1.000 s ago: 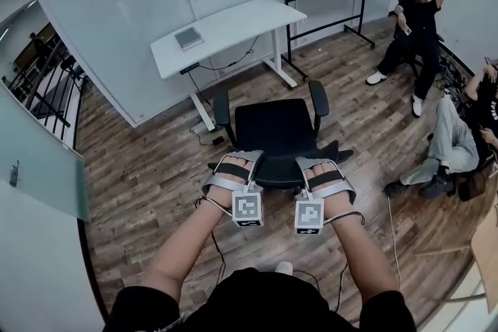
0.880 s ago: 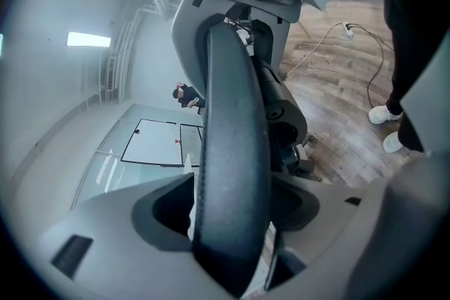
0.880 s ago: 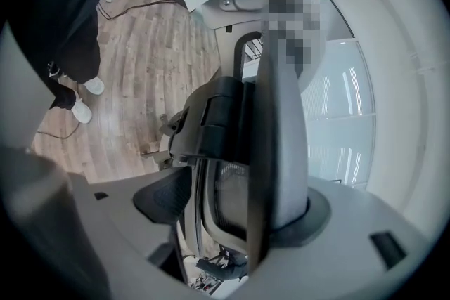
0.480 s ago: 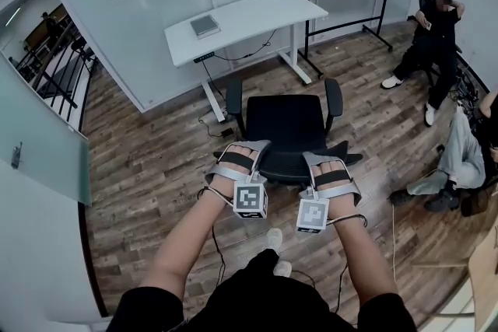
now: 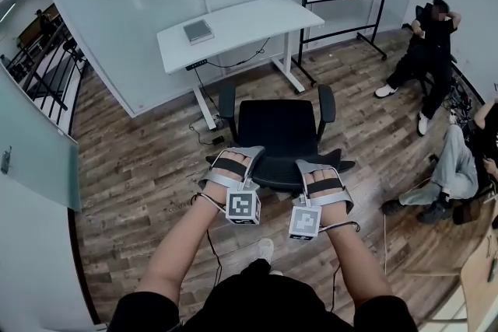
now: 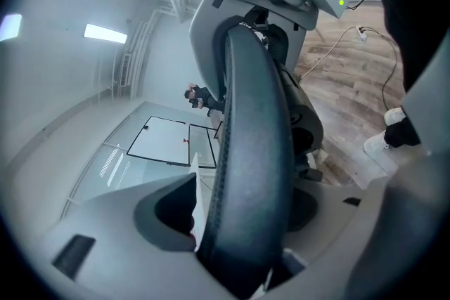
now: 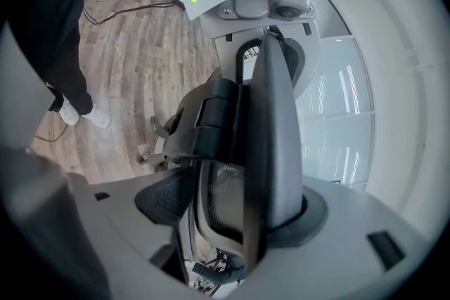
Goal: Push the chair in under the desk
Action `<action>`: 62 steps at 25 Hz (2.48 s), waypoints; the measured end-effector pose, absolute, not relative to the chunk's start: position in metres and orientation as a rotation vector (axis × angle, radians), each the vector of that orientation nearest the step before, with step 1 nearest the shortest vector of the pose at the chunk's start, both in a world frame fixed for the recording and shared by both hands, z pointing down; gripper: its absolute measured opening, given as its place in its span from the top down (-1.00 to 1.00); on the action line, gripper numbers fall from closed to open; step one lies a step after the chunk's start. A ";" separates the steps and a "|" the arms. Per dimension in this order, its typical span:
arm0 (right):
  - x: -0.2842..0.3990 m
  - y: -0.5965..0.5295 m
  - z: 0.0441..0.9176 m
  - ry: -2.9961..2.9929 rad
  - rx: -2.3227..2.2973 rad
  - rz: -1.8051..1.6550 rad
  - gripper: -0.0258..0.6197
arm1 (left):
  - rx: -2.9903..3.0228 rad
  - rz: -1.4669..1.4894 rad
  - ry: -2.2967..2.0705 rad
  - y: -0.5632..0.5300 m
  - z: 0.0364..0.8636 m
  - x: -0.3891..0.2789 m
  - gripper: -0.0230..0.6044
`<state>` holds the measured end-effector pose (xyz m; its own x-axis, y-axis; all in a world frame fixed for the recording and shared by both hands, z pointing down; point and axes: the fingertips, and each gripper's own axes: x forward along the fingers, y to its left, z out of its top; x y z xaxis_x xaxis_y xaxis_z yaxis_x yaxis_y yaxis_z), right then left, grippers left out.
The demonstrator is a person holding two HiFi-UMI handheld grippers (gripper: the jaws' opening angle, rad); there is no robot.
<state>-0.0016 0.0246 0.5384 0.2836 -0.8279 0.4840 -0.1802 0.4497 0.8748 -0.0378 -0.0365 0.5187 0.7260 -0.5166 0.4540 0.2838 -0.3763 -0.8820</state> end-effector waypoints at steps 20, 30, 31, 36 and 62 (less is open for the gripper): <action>0.076 -0.038 0.547 -1.218 1.014 -0.698 -0.09 | -1.589 -1.157 0.098 -0.096 0.551 0.015 0.20; 0.102 -0.063 0.540 -1.247 1.103 -0.811 -0.05 | -1.597 -1.150 0.142 -0.113 0.552 0.042 0.30; 0.107 -0.067 0.536 -1.248 1.110 -0.818 -0.04 | -1.597 -1.155 0.144 -0.116 0.549 0.046 0.30; 0.122 -0.080 0.534 -1.250 1.104 -0.816 0.01 | -1.601 -1.160 0.152 -0.129 0.547 0.061 0.30; 0.213 -0.183 0.541 -1.327 1.005 -0.943 0.00 | -1.570 -1.339 0.281 -0.226 0.559 0.143 0.30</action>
